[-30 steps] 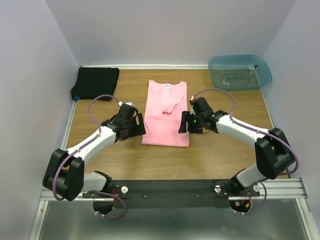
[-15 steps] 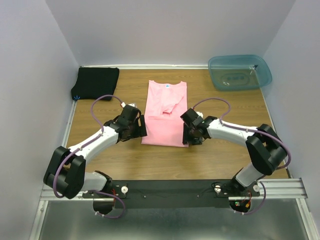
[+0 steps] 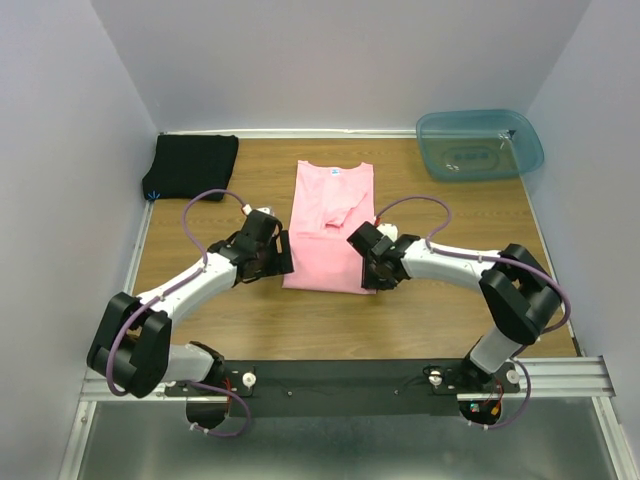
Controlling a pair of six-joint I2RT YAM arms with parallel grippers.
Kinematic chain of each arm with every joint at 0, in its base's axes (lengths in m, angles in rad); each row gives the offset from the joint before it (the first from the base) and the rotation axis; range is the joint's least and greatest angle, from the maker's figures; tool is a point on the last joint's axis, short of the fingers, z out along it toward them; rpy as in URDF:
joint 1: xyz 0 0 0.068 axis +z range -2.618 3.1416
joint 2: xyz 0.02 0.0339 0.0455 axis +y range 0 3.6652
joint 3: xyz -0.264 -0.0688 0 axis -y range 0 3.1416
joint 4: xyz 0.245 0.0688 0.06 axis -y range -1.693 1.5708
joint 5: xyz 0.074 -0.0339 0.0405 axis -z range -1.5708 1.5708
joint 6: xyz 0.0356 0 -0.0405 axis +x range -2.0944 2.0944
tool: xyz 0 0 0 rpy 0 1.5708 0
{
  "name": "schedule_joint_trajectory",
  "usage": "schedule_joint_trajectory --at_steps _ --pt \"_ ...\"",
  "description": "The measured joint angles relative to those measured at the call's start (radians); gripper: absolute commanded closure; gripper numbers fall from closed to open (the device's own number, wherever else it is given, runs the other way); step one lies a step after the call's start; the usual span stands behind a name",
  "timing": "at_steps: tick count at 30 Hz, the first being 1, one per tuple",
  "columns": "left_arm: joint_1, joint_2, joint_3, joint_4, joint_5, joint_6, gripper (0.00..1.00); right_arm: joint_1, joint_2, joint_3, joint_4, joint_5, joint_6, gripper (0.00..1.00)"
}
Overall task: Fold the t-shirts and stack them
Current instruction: Fold the tshirt
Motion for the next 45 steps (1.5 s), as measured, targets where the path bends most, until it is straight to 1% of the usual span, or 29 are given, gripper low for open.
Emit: schedule_joint_trajectory --at_steps 2,3,5,6,7,9,12,16,17,19,20,21,23,32,36,40,43,45 --pt "0.000 0.000 -0.004 0.000 -0.001 0.001 0.14 0.007 0.007 -0.002 0.003 0.005 0.016 0.66" --pt "-0.001 0.000 -0.009 0.002 -0.002 0.001 0.14 0.011 0.010 -0.004 0.005 0.008 0.023 0.71" --pt "-0.002 0.003 -0.018 0.003 -0.002 0.002 0.14 0.018 0.013 -0.006 0.016 0.010 0.039 0.78" --pt "-0.004 0.008 -0.021 0.005 -0.003 0.003 0.14 0.021 0.013 -0.006 0.021 0.010 0.046 0.82" --pt "-0.006 0.016 -0.026 0.008 -0.003 0.004 0.14 0.024 0.014 -0.008 0.028 0.010 0.050 0.92" --pt "-0.008 0.031 -0.031 0.009 -0.004 0.005 0.14 0.027 0.015 -0.008 0.036 0.009 0.058 0.99" --pt "-0.012 0.062 -0.032 0.011 -0.004 0.008 0.14 0.031 0.017 -0.008 0.042 0.009 0.061 0.99" --pt "-0.022 0.098 -0.031 0.015 -0.008 0.011 0.18 0.032 0.017 -0.008 0.046 0.008 0.061 0.99" --pt "-0.024 0.101 -0.027 0.015 -0.009 0.011 0.21 0.032 0.017 -0.008 0.047 0.008 0.060 0.99" --pt "-0.027 0.116 -0.016 0.016 -0.014 0.013 0.25 0.032 0.017 -0.008 0.047 0.008 0.060 0.99" --pt "-0.030 0.123 -0.010 0.016 -0.018 0.014 0.30 0.032 0.017 -0.008 0.047 0.008 0.058 0.99" --pt "-0.034 0.131 -0.005 0.019 -0.023 0.015 0.33 0.032 0.017 -0.008 0.047 0.008 0.057 1.00" --pt "-0.041 0.139 -0.002 0.024 -0.027 0.016 0.36 0.034 0.017 -0.008 0.047 0.009 0.054 0.99" --pt "-0.098 0.186 0.031 0.023 -0.084 0.010 0.37 0.036 0.017 -0.008 0.050 0.009 0.053 0.99" --pt "-0.120 0.204 0.045 0.021 -0.109 0.000 0.40 0.036 0.016 -0.008 0.050 0.009 0.053 0.99" --pt "-0.145 0.225 0.063 0.014 -0.138 -0.015 0.49 0.036 0.006 -0.008 0.054 0.008 0.053 1.00" --pt "-0.157 0.240 0.076 0.008 -0.145 -0.025 0.60 0.036 -0.002 -0.009 0.058 0.008 0.053 1.00" --pt "-0.165 0.250 0.087 0.006 -0.145 -0.037 0.70 0.036 -0.003 -0.009 0.058 0.008 0.053 0.99"
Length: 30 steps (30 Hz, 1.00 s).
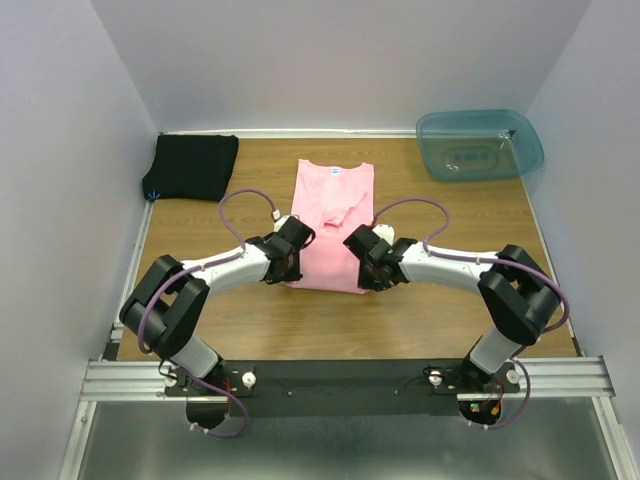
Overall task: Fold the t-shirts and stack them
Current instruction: Fold the tshirt
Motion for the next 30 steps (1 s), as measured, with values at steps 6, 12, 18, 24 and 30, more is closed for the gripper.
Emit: schedule_joint_trajectory --at_steps 6,12,18,24,30 --pt "-0.010 0.009 0.007 0.007 0.011 -0.021 1.00 0.000 -0.002 -0.001 0.000 0.001 0.000 1.00" --pt "-0.012 -0.015 -0.004 -0.031 0.034 -0.015 1.00 0.002 -0.014 0.002 -0.048 -0.032 -0.016 1.00" --pt "-0.071 -0.158 -0.055 -0.207 0.217 0.005 1.00 0.014 -0.130 -0.002 -0.313 -0.172 -0.067 0.99" --pt "-0.104 -0.369 -0.044 -0.375 0.397 0.009 1.00 0.016 -0.220 0.125 -0.579 -0.270 -0.128 0.99" --pt "-0.104 -0.432 -0.017 -0.450 0.531 0.015 1.00 0.014 -0.185 0.294 -0.752 -0.284 -0.192 0.99"
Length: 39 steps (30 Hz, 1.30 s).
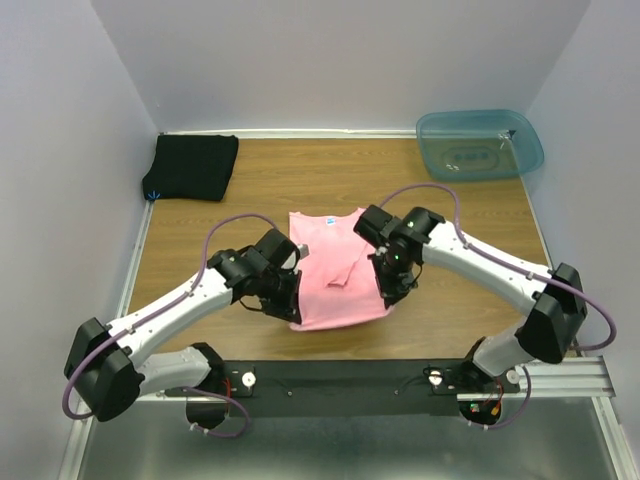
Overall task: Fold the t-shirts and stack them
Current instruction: Fold the tshirt
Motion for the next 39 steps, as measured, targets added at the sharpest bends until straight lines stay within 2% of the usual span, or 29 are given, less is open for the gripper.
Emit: schedule_joint_trajectory --at_steps 4,8,14,21,29,39 --pt "0.040 0.042 0.072 0.000 0.050 0.013 1.00 -0.017 0.077 0.151 -0.055 0.036 -0.046 0.99" --pt "0.154 0.087 0.151 0.012 0.068 0.052 1.00 -0.069 0.159 0.320 -0.072 0.077 -0.107 0.99" --pt "0.348 0.128 0.219 0.038 0.082 0.123 1.00 -0.139 0.250 0.471 -0.076 0.095 -0.182 0.99" --pt "0.423 0.245 0.266 0.112 0.123 0.167 1.00 -0.227 0.338 0.595 -0.064 0.089 -0.252 0.99" --pt "0.469 0.415 0.383 0.192 0.130 0.214 1.00 -0.299 0.397 0.617 -0.002 0.066 -0.300 1.00" --pt "0.490 0.561 0.391 0.336 0.124 0.224 1.00 -0.359 0.493 0.584 0.181 0.067 -0.333 1.00"
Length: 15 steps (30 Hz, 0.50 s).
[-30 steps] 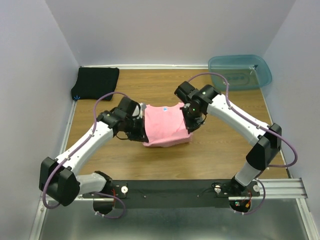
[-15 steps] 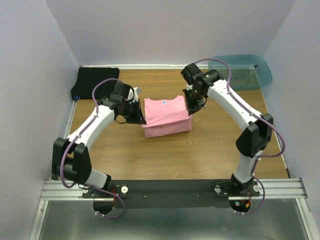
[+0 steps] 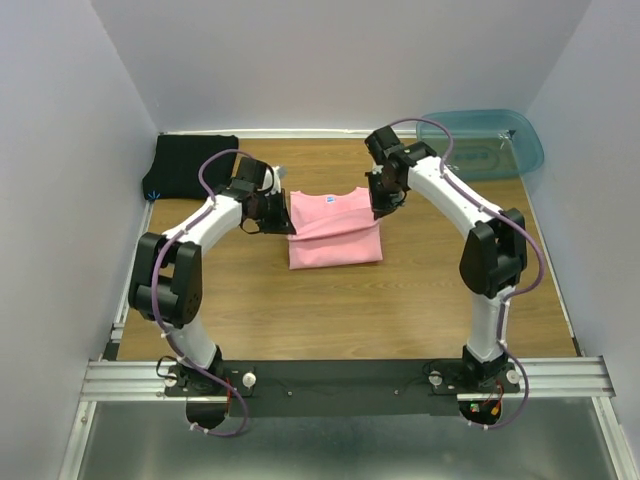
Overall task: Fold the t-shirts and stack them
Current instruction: Fold the tshirt
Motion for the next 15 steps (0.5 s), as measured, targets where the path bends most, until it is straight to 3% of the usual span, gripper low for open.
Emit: schedule_joint_trajectory --at_steps 8,15 --pt "0.002 0.141 0.006 0.132 -0.026 0.000 1.00 -0.040 0.107 -0.103 0.174 0.000 0.003 1.00" --pt "0.002 0.160 0.007 0.190 -0.034 0.000 1.00 -0.048 0.122 -0.200 0.279 0.000 0.013 1.00"
